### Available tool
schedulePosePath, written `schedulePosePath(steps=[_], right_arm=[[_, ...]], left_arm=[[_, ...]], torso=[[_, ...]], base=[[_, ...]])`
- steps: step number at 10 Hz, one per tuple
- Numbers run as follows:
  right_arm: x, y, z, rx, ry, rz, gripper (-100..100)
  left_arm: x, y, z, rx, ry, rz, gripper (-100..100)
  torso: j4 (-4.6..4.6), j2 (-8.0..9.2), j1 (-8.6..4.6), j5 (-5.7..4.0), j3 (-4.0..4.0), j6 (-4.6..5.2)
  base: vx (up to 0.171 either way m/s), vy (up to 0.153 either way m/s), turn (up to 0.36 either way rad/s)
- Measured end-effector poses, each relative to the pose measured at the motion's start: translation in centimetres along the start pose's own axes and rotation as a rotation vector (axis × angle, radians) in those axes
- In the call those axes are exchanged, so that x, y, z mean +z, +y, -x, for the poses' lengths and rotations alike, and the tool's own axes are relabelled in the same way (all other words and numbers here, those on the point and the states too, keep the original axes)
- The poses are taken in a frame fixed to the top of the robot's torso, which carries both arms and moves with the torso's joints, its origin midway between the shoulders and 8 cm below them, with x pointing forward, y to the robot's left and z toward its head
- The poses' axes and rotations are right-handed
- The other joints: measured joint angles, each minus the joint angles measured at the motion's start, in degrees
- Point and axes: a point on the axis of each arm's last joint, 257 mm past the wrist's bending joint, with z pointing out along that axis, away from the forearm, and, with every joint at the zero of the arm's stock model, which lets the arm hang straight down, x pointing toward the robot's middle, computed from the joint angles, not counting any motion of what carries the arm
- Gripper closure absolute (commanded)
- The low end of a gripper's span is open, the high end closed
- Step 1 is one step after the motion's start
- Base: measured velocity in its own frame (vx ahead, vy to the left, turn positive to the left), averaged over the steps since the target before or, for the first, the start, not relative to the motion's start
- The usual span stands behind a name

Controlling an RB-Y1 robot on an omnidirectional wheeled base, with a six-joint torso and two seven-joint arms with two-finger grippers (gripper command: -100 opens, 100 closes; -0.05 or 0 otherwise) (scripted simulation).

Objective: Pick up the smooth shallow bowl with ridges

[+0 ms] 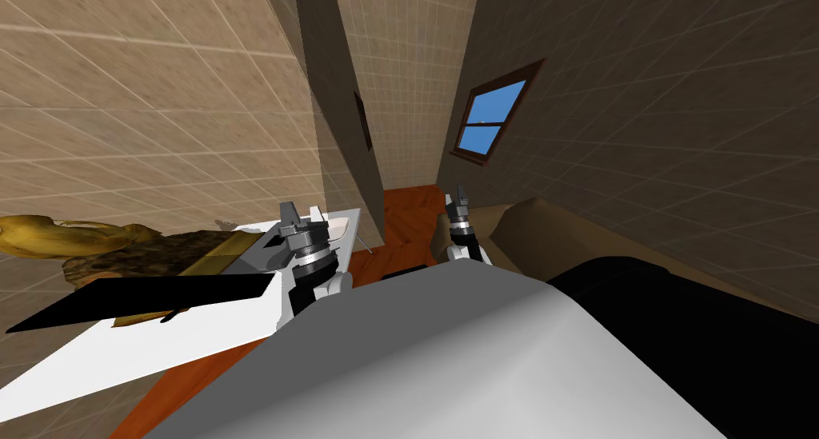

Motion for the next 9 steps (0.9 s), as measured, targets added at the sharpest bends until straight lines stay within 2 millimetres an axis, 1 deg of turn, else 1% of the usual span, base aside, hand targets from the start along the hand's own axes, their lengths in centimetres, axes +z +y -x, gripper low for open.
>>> schedulePosePath(steps=[3, 7, 9], right_arm=[[0.0, 0.0, 0.0, 0.0, 0.0, 0.0, 0], [0.0, 0.0, 0.0, 0.0, 0.0, 0.0, 0], [0.0, 0.0, 0.0, 0.0, 0.0, 0.0, 0]], left_arm=[[0.0, 1.6, -0.1, 0.021, 0.057, 0.053, -100], [0.1, 4.8, 1.3, 0.038, 0.094, 0.161, -100], [0.0, 6.2, 1.7, 0.041, 0.101, 0.206, -100]], torso=[[0.01, 0.07, -0.12, -0.03, 0.04, 0.0], [0.03, 0.12, -0.24, -0.05, 0.07, 0.0], [0.02, 0.09, -0.14, -0.03, 0.05, 0.0]], base=[[-0.019, -0.038, -0.015], [-0.026, -0.057, -0.008], [-0.028, -0.044, -0.01]])
